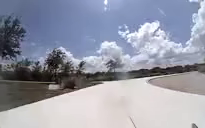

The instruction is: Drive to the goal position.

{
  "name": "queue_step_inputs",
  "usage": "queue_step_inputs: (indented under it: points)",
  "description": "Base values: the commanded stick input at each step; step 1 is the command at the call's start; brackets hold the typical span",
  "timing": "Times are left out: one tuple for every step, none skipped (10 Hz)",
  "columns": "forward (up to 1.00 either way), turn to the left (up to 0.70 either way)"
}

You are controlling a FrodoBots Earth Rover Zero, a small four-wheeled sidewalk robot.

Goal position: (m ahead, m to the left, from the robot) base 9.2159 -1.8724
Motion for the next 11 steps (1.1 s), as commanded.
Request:
queue_step_inputs:
  points:
    - [0.85, -0.01]
    - [0.85, -0.01]
    - [0.85, -0.01]
    - [0.85, -0.01]
    - [0.85, -0.01]
    - [0.85, -0.01]
    - [0.85, -0.01]
    - [0.85, -0.01]
    - [0.85, -0.01]
    - [0.85, -0.01]
    - [0.85, -0.01]
